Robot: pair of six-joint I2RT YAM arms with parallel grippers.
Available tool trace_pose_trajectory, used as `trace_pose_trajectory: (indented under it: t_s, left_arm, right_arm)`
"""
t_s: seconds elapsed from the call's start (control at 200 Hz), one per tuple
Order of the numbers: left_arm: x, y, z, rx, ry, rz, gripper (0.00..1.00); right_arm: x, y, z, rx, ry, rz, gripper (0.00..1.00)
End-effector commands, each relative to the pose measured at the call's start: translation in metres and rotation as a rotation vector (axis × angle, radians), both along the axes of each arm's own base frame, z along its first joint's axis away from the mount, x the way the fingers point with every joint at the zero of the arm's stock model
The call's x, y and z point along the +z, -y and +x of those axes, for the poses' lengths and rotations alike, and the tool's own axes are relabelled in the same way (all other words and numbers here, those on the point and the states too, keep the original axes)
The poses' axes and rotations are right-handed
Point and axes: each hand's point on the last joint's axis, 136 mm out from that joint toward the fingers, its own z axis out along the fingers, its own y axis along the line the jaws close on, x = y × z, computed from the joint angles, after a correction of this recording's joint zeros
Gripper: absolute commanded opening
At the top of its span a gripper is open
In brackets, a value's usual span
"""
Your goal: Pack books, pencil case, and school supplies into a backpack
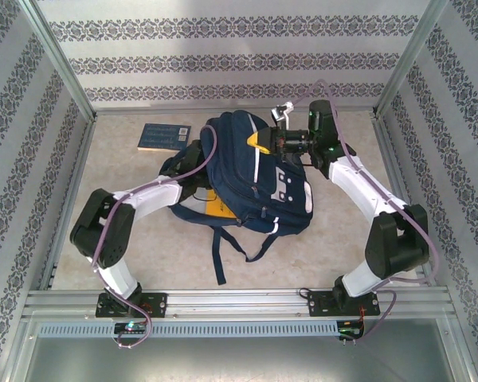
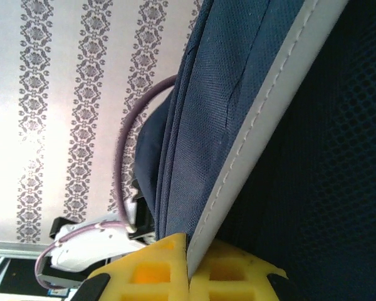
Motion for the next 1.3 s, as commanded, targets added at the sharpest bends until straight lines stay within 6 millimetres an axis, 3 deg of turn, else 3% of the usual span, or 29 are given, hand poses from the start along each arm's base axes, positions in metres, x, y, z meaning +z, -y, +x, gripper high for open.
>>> trace_pose_trajectory:
  t_s: [0.0, 0.175, 0.315, 0.475, 0.61, 0.68, 0.799, 0.959, 0.989, 1.054, 1.104, 1.294]
  left_arm:
    - [0.018, -0.031, -0.004, 0.036, 0.055, 0.043, 0.86]
    - [0.040, -0.063, -0.017, 0.065, 0.069, 0.010, 0.92]
    - [0.042, -0.106, -0.028, 0.161, 0.097, 0.152, 0.90]
    - [0.044, -0.172, -0.018, 0.371, 0.080, 0.223, 0.90]
    - [0.041, -0.208, 0.001, 0.502, 0.041, 0.254, 0.89]
    - [0.038, -0.212, 0.011, 0.515, 0.029, 0.271, 0.89]
    - [0.037, -0.210, 0.026, 0.523, 0.024, 0.243, 0.88]
    - [0.041, -0.227, 0.051, 0.604, 0.044, 0.322, 0.88]
    - [0.043, -0.232, 0.057, 0.626, 0.053, 0.345, 0.88]
    - [0.044, -0.243, 0.074, 0.667, 0.067, 0.399, 0.88]
    - [0.042, -0.250, 0.091, 0.685, 0.071, 0.435, 0.86]
    - [0.008, -0.267, 0.160, 0.659, 0.022, 0.607, 0.73]
  right_arm:
    - [0.026, 0.015, 0.008, -0.082, 0.167, 0.000, 0.02]
    - [-0.005, 0.021, 0.020, -0.148, 0.124, -0.066, 0.02]
    - [-0.036, 0.031, 0.030, -0.225, 0.090, -0.173, 0.00]
    - [-0.093, 0.056, 0.041, -0.335, 0.060, -0.498, 0.03]
    - [-0.118, 0.079, 0.056, -0.437, 0.038, -0.655, 0.04]
    - [-0.123, 0.091, 0.065, -0.489, 0.024, -0.668, 0.04]
    - [-0.130, 0.092, 0.074, -0.484, 0.020, -0.710, 0.04]
    - [-0.140, 0.098, 0.082, -0.506, 0.034, -0.819, 0.04]
    - [-0.142, 0.099, 0.083, -0.509, 0.047, -0.858, 0.09]
    - [-0.143, 0.100, 0.083, -0.512, 0.068, -0.916, 0.34]
    - [-0.141, 0.101, 0.084, -0.525, 0.085, -0.948, 0.46]
    - [-0.108, 0.114, 0.076, -0.629, 0.215, -1.063, 0.56]
